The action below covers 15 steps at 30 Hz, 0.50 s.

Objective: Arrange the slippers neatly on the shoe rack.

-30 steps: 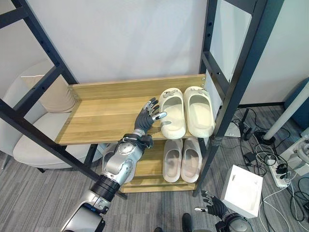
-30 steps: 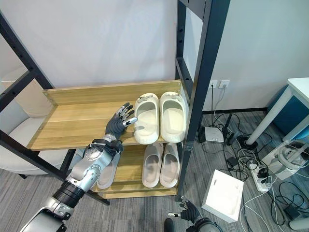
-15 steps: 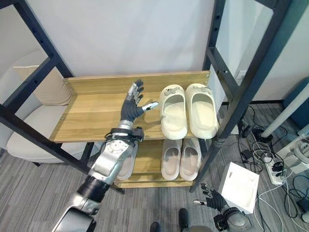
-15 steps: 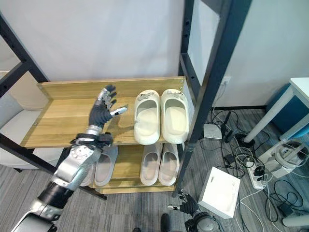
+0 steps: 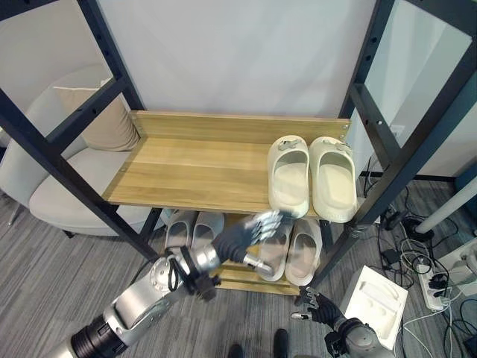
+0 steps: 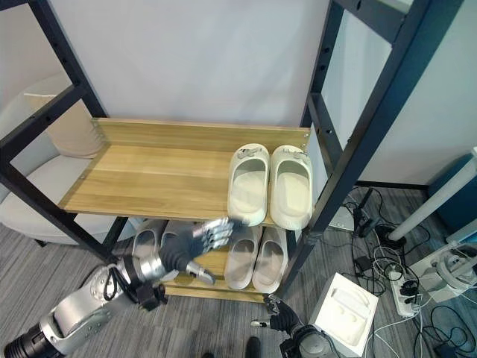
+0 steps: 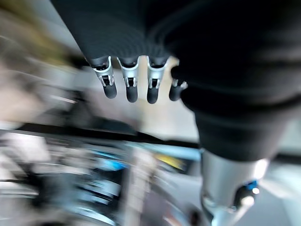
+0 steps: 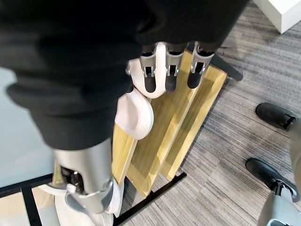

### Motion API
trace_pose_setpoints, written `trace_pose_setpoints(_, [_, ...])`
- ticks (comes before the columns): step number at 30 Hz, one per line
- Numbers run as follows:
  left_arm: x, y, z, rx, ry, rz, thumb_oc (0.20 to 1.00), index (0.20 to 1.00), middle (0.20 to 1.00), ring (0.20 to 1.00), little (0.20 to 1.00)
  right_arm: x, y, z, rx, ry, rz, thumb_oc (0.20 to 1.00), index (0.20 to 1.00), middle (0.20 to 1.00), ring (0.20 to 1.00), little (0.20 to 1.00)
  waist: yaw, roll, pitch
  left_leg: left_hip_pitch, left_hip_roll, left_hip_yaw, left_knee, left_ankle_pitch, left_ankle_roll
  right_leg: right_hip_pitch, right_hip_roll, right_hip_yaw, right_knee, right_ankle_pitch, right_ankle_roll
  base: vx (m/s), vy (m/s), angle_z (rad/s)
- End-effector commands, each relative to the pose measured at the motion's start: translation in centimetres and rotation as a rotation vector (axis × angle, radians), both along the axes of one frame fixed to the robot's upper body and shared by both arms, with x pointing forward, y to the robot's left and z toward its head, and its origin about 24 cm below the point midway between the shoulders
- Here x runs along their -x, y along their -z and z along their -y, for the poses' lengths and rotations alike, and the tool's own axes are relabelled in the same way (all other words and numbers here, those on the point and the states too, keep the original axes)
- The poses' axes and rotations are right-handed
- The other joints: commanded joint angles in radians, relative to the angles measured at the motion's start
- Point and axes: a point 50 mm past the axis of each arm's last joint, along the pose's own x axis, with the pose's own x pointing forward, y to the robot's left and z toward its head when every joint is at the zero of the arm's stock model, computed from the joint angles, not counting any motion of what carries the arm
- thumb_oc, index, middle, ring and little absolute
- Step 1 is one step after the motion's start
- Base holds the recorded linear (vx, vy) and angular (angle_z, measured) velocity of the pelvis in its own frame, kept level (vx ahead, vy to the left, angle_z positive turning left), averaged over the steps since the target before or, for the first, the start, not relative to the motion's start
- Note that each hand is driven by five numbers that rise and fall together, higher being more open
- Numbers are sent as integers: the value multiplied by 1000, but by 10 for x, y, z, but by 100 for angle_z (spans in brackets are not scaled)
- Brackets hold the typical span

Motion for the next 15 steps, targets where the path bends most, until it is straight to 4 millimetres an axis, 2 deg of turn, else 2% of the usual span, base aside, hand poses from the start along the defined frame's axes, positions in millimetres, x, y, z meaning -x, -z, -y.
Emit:
trace_pose_setpoints(1, [5, 15, -3, -82, -3, 16, 1000, 1000, 1000, 1000, 1000, -19, -14, -6, -34, -13, 108, 1000, 1000, 1000, 1000, 1000, 10, -20, -10, 11, -16, 21, -2, -89, 41, 97, -10, -25, 1, -145, 67, -11, 58, -2])
trace_pose_setpoints(2, [13, 31, -11, -110, -63, -46, 1000, 1000, 1000, 1000, 1000, -19, -15, -6, -34, -9, 109, 1000, 1000, 1000, 1000, 1000, 11, -18, -9, 11, -16, 20, -2, -88, 43, 97, -10, -26, 1, -145, 66, -8, 58, 0])
trace_pose_setpoints(4, [22, 51, -20, -157, -164, -105, 1000, 1000, 1000, 1000, 1000, -20, -15, -5, -30, 7, 113, 1000, 1000, 1000, 1000, 1000, 13, -19, -10, 10, -18, 17, -2, -87, 45, 97, -12, -27, 1, -146, 65, -14, 45, -1])
trace_pose_setpoints(5, [27, 69, -27, -169, -302, -160, 1000, 1000, 1000, 1000, 1000, -21, -16, -5, -31, 30, 123, 1000, 1000, 1000, 1000, 1000, 17, -20, -6, 9, -20, 13, -2, -84, 47, 98, -15, -33, 1, -146, 62, -26, 41, 8])
trace_pose_setpoints(6, [29, 77, -31, -186, -376, -180, 1000, 1000, 1000, 1000, 1000, -21, -17, -5, -30, 44, 127, 1000, 1000, 1000, 1000, 1000, 19, -22, -6, 9, -22, 10, -2, -83, 48, 98, -16, -35, 1, -146, 61, -26, 29, 9])
trace_pose_setpoints(8, [31, 89, -35, -190, -493, -220, 1000, 1000, 1000, 1000, 1000, -23, -17, -4, -33, 77, 137, 1000, 1000, 1000, 1000, 1000, 23, -24, -4, 8, -24, 5, -2, -81, 49, 99, -18, -42, 1, -147, 59, -19, 15, 14])
trace_pose_setpoints(11, [36, 110, -53, -224, -785, -308, 1000, 1000, 1000, 1000, 1000, -28, -18, 6, -9, 182, 156, 1000, 1000, 1000, 1000, 1000, 26, -33, -1, 9, -27, -4, -2, -76, 51, 104, -21, -47, 1, -151, 52, -17, 6, 8])
trace_pose_setpoints(15, [36, 117, -65, -256, -893, -335, 1000, 1000, 1000, 1000, 1000, -30, -19, 13, 11, 227, 163, 1000, 1000, 1000, 1000, 1000, 22, -35, -3, 13, -28, 0, -2, -78, 51, 108, -21, -42, 1, -152, 51, 0, 0, 0])
